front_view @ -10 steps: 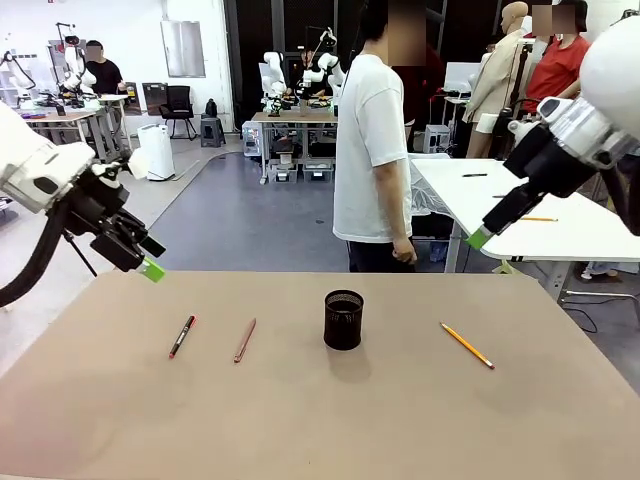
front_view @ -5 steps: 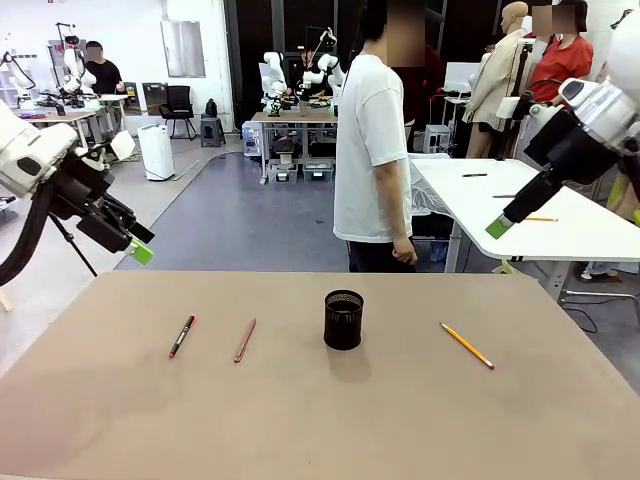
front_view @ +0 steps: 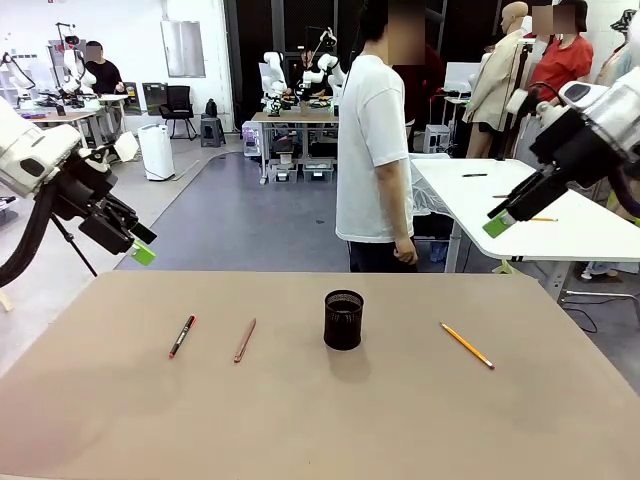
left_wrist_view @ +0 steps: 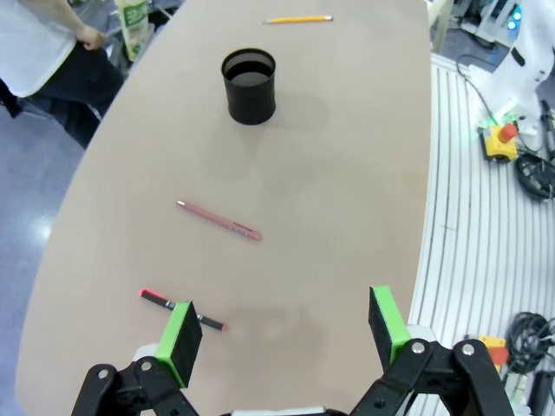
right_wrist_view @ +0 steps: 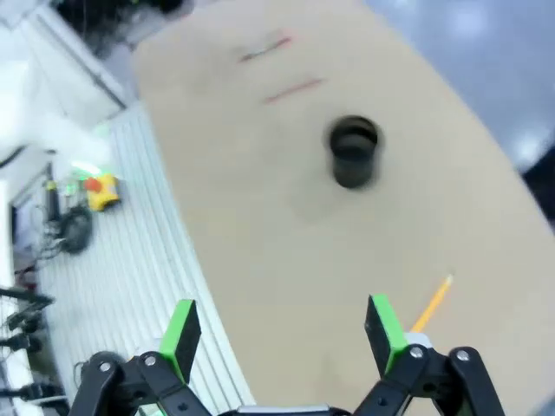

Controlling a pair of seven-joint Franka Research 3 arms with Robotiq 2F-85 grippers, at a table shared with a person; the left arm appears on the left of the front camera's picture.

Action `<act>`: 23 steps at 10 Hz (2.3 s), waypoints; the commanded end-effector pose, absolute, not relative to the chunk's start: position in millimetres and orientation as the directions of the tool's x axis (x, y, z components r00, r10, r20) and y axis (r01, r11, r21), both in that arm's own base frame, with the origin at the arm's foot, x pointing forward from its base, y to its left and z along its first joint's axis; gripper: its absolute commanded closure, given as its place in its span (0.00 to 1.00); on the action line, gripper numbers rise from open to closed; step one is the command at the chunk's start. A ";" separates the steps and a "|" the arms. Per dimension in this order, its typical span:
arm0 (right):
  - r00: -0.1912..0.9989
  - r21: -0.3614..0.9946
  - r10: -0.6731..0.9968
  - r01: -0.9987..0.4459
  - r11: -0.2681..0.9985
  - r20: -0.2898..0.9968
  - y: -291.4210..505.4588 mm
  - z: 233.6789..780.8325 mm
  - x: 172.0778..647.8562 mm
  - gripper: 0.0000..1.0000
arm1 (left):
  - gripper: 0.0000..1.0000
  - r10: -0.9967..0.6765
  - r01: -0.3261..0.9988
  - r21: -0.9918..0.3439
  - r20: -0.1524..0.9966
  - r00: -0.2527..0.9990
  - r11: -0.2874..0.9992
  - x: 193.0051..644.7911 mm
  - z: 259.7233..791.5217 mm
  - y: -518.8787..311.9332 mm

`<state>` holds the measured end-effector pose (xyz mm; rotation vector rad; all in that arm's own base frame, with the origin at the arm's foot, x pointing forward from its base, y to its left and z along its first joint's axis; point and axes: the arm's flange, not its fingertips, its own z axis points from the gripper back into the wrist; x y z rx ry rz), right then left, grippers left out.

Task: Place the pens into the pen holder.
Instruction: Pick up a writing instrument from the table and place it into the Pen holder.

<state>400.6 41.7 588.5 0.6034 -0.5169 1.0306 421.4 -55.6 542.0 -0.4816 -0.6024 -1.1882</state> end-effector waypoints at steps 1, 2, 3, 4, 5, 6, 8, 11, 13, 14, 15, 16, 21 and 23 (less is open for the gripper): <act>0.361 0.315 0.626 -0.930 0.188 0.692 18.8 589.8 417.0 0.00 | 0.00 -0.678 0.959 -0.041 0.698 0.229 0.282 425.3 548.6 -46.3; 0.353 0.298 0.626 -0.934 0.196 0.695 14.7 585.7 419.7 0.00 | 0.00 -0.661 0.957 -0.039 0.715 0.228 0.288 429.2 552.3 -42.8; 0.342 0.267 0.643 -0.939 0.215 0.685 12.4 584.0 419.7 0.00 | 0.00 -0.647 0.957 -0.030 0.731 0.218 0.288 430.6 555.7 -41.3; 0.327 0.196 0.665 -0.944 0.267 0.671 12.8 585.2 418.5 0.00 | 0.00 -0.636 0.959 -0.019 0.744 0.202 0.282 431.5 561.9 -42.1; 0.292 0.110 0.692 -0.949 0.295 0.660 11.1 586.8 416.2 0.00 | 0.00 -0.643 0.963 -0.007 0.743 0.186 0.270 430.9 569.8 -44.1; 0.278 0.071 0.698 -0.948 0.310 0.660 7.3 588.0 415.0 0.00 | 0.00 -0.653 0.963 0.007 0.736 0.179 0.271 429.5 574.6 -45.6; 0.257 0.012 0.697 -0.942 0.336 0.670 -1.9 590.0 411.8 0.00 | 0.00 -0.659 0.960 0.013 0.730 0.182 0.280 428.7 575.9 -42.6; 0.245 -0.018 0.685 -0.936 0.352 0.686 -12.4 598.5 409.6 0.00 | 0.00 -0.677 0.961 0.007 0.711 0.189 0.276 422.8 577.9 -43.4; 0.225 -0.039 0.653 -0.931 0.363 0.723 -19.9 601.8 410.4 0.00 | 0.00 -0.675 0.957 0.012 0.712 0.195 0.289 419.2 578.4 -41.0; 0.216 -0.042 0.647 -0.933 0.359 0.731 -19.6 601.6 411.5 0.00 | 0.00 -0.678 0.957 0.013 0.709 0.197 0.291 417.1 578.4 -40.5; 0.214 -0.043 0.647 -0.933 0.357 0.732 -19.4 601.7 411.8 0.00 | 0.00 -0.679 0.956 0.013 0.707 0.199 0.294 416.8 578.5 -39.9; 0.209 -0.046 0.648 -0.934 0.354 0.732 -19.7 602.3 411.5 0.00 | 0.00 -0.679 0.955 0.013 0.706 0.201 0.296 416.2 578.7 -39.4; 0.250 -0.017 0.663 -0.930 0.368 0.706 -20.7 608.1 411.9 0.00 | 0.00 -0.668 0.954 0.011 0.716 0.203 0.301 421.3 580.6 -39.7; 0.250 -0.017 0.663 -0.930 0.368 0.706 -20.7 608.1 411.9 0.00 | 0.00 -0.668 0.954 0.011 0.716 0.203 0.301 421.3 580.6 -39.7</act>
